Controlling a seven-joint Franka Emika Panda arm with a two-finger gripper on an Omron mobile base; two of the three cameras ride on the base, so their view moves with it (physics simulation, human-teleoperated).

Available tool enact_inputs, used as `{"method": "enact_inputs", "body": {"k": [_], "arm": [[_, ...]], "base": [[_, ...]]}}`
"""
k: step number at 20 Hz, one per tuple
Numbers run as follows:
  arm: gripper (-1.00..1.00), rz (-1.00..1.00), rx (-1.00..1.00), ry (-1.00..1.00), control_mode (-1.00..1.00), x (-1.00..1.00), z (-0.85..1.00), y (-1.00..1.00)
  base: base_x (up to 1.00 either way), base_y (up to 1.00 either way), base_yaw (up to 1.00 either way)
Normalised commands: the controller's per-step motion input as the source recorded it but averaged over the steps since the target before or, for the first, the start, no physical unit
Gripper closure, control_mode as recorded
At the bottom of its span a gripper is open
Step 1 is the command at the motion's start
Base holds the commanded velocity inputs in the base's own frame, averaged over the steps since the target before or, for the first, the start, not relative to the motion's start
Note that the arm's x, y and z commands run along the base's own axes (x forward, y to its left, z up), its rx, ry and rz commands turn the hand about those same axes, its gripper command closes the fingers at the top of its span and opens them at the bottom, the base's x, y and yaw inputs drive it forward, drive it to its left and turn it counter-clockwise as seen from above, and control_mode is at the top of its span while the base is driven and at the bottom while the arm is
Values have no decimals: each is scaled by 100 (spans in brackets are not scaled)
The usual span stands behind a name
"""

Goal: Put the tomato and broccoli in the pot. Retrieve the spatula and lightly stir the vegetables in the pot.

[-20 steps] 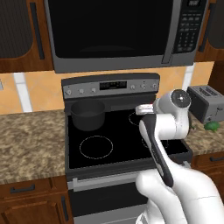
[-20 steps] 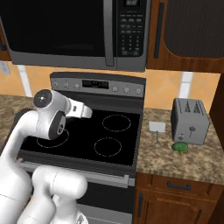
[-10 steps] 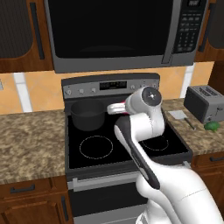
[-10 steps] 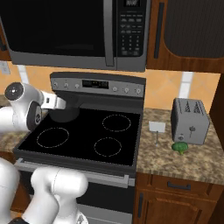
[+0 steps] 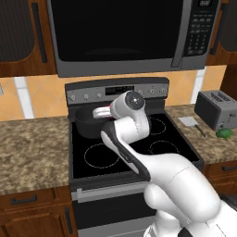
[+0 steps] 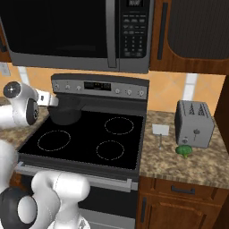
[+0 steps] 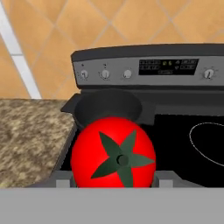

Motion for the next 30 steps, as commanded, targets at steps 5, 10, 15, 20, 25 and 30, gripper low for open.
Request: {"method": "enact_inputs", "body": {"k": [5, 10, 15, 20, 25, 30], "arm": [[100, 0, 0, 0, -100, 69, -37, 12], [100, 0, 0, 1, -100, 78, -45, 10], [100, -2, 0, 2, -100, 60, -19, 25], [100, -6, 0, 6, -100, 53, -22, 20], [100, -7, 0, 13, -100, 38, -27, 21], [100, -6, -2, 9, -100, 30, -20, 21]], "base": [[0, 0, 0], [0, 0, 0], [0, 0, 0], [0, 0, 0], [0, 0, 0], [0, 0, 0]]}}
